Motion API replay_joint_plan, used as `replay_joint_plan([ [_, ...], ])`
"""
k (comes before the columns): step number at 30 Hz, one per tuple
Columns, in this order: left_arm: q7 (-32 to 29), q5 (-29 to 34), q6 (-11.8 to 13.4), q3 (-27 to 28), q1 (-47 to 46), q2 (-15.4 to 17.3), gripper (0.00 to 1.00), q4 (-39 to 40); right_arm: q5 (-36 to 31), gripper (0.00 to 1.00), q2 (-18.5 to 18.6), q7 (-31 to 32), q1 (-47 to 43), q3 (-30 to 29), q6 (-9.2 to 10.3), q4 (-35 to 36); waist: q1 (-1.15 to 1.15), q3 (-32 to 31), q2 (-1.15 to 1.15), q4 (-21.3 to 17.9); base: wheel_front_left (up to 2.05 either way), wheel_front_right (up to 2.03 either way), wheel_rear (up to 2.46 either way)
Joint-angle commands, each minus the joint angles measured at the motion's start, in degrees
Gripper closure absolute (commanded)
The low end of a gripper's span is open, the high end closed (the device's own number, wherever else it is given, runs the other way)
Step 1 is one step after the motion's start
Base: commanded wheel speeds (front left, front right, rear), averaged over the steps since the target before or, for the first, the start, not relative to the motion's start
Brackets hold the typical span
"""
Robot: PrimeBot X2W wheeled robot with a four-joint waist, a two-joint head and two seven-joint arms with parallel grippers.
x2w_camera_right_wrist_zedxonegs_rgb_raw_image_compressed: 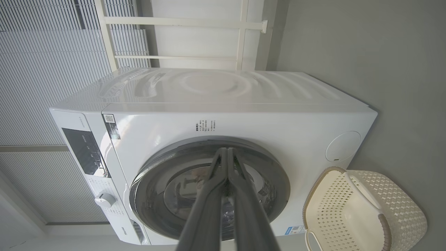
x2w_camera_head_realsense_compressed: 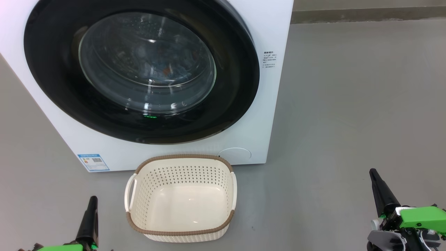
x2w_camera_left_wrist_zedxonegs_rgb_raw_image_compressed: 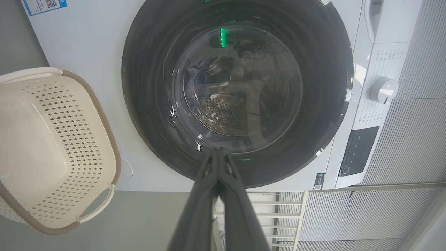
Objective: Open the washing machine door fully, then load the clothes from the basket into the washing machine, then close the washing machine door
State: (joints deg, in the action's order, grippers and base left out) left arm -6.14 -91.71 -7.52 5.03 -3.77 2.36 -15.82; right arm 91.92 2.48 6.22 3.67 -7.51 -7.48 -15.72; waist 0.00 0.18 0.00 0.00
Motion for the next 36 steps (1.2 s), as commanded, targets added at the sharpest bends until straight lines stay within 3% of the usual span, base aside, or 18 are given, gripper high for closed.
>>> replay_joint_plan([
  [1,-0.4,-0.4,0.0,1.5,-2.4,0.5,1.00,1.8,0.3,1.00,0.5,0.2,2.5,1.0,-0.01,1.7,0.00,0.0,0.00,0.0,0.00,0.00,0.00],
  [36,-0.4,-0.5,0.0,1.5,-2.4,0.5,1.00,1.8,0.2,1.00,0.4,0.3,2.5,1.0,-0.01,1.7,0.00,0.0,0.00,0.0,0.00,0.00,0.00],
])
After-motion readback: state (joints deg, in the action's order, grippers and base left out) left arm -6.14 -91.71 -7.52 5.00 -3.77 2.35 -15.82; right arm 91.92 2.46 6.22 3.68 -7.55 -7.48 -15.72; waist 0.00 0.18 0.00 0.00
